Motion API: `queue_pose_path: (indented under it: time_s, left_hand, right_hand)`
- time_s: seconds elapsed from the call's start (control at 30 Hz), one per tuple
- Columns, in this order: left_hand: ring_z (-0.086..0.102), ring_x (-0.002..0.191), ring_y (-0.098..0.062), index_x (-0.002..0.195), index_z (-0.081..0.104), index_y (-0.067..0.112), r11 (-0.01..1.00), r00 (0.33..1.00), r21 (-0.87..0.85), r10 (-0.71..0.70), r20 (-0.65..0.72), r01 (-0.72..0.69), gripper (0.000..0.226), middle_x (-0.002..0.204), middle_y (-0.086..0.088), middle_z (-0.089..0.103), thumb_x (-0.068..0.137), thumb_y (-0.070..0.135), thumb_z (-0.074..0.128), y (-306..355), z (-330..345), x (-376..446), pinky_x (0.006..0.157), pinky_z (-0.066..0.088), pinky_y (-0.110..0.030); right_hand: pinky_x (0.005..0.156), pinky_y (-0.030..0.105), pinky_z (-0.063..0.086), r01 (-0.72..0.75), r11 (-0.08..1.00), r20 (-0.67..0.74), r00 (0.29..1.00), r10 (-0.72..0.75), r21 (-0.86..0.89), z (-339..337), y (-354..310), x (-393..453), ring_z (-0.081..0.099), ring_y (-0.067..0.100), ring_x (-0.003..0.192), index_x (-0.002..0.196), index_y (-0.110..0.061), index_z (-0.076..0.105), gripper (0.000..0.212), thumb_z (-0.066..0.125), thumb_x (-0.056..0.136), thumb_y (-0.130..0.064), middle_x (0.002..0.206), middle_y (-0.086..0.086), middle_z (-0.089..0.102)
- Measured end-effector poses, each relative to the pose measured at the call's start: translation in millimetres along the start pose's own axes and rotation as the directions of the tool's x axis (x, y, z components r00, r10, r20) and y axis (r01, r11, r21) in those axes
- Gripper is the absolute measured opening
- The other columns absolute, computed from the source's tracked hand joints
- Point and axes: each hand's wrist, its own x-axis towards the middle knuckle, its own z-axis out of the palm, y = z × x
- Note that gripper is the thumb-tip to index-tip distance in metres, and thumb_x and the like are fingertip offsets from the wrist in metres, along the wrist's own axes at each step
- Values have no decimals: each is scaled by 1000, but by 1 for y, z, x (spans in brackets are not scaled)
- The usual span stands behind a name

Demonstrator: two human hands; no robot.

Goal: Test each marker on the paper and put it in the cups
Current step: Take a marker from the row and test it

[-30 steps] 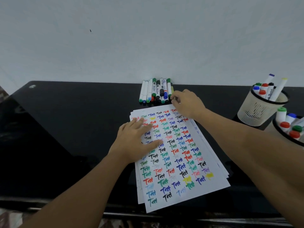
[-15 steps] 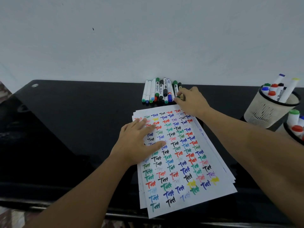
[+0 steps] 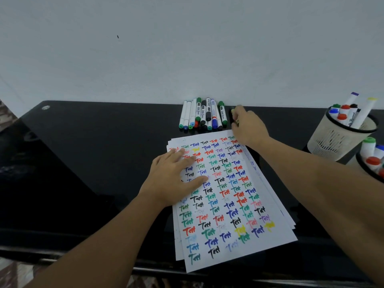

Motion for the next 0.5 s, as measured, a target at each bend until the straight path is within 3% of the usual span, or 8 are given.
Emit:
queue_pose_path:
  time_s: [0.13,0.23,0.33,0.4,0.43,0.5]
  left_hand:
    - [11,155,-12,152,39,44,1000,1000,-2,5,-11,-5,84,167,11,23,81,89,38,0,0,0,124,4,-41]
    - [13,154,-14,153,39,41,1000,1000,-17,13,-27,-14,89,166,9,26,80,91,35,-1,1,0,125,6,-42]
    - [19,152,-14,156,33,38,999,994,-40,32,-106,-36,91,164,6,30,81,90,32,0,1,-2,125,10,-41]
    - [22,150,-14,159,25,35,997,984,-68,25,-176,-38,83,163,5,30,90,78,43,2,0,-4,124,14,-40]
    - [22,149,-14,160,20,34,995,978,-89,14,-207,-33,81,163,5,29,93,71,48,4,0,-5,124,17,-40]
    - [23,148,-15,161,15,32,993,965,-113,3,-263,-34,80,162,5,28,97,61,52,5,0,-7,124,22,-42]
  right_hand:
    - [56,45,50,-5,984,-221,974,45,178,-17,-4,-17,61,28,67,107,-17,43,9,50,107,-21,80,3,60]
    - [55,42,51,-12,951,-253,963,95,308,-30,-11,-39,62,22,65,125,-19,47,21,53,107,-28,79,-4,59]
    - [56,33,51,28,905,-189,980,59,425,-34,-17,-65,58,9,64,129,-24,62,24,58,106,-29,85,-12,62]
    - [55,18,46,85,901,-85,995,-54,425,-36,-20,-82,58,3,63,123,-27,68,21,61,104,-29,89,-15,65]
    - [57,12,43,121,902,-10,992,-128,414,-39,-21,-90,59,-2,68,121,-27,69,19,62,103,-29,93,-17,65]
    - [68,11,44,170,897,138,960,-245,409,-41,-23,-102,61,-9,86,119,-32,70,17,64,102,-32,102,-24,66]
